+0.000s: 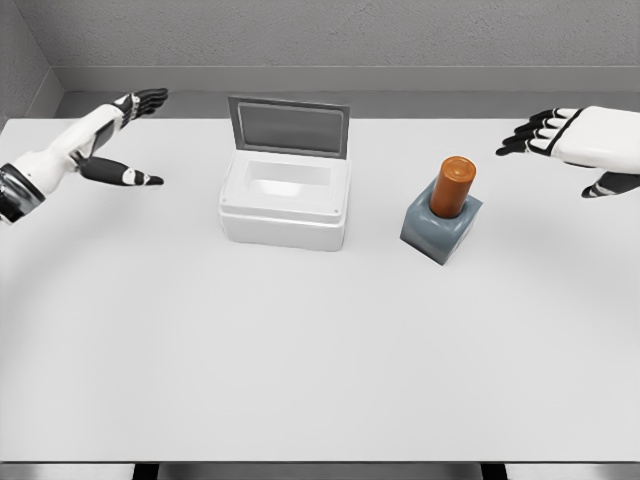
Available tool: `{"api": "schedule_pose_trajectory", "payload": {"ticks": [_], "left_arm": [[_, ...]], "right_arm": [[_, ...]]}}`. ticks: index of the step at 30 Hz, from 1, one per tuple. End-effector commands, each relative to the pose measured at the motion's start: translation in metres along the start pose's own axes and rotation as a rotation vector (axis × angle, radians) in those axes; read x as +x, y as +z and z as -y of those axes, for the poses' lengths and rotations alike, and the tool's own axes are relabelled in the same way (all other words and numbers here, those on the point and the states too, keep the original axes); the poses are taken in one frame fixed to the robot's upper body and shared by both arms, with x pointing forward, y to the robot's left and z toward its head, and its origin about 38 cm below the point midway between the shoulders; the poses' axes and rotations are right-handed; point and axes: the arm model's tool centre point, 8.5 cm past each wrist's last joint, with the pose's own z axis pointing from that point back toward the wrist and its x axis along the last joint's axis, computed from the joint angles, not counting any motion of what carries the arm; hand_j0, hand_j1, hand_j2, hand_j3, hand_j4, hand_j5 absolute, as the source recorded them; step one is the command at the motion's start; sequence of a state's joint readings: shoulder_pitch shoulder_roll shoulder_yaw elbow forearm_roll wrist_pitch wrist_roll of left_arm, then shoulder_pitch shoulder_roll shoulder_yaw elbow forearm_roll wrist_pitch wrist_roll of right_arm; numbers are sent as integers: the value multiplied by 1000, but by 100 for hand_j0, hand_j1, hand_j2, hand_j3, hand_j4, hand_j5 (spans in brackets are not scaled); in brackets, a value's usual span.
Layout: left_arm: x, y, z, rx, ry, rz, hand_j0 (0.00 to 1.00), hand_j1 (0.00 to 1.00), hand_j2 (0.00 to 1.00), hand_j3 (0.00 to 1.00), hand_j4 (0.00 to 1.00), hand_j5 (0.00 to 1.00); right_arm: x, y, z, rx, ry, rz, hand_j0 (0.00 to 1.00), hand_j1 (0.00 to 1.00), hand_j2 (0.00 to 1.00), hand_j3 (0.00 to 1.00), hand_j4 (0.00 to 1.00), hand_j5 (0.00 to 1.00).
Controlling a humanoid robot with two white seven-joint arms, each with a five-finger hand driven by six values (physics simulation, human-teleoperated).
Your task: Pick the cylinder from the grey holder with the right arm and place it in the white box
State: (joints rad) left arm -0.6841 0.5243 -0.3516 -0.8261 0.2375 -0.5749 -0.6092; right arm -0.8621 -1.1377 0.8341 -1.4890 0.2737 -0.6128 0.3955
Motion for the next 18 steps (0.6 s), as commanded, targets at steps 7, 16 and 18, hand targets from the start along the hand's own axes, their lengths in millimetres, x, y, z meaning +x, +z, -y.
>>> {"api": "schedule_pose_trajectory", "payload": {"ticks": [7,16,18], "left_arm": [[-15,-6,14,2,62,-38,100,100,100,100,100,100],[-18,-8,20,-10,70,-58,100,100,100,100,100,100],[-20,-7,22,-12,73,-63,100,100,100,100,100,100]], "right_arm": [[-4,-13,-11,44,-26,9,100,100,100,100,100,100],[-3,-24,21,77,57,36,100,100,100,100,100,100],[4,-38,22,78,61,69,100,100,100,100,100,100]]}}
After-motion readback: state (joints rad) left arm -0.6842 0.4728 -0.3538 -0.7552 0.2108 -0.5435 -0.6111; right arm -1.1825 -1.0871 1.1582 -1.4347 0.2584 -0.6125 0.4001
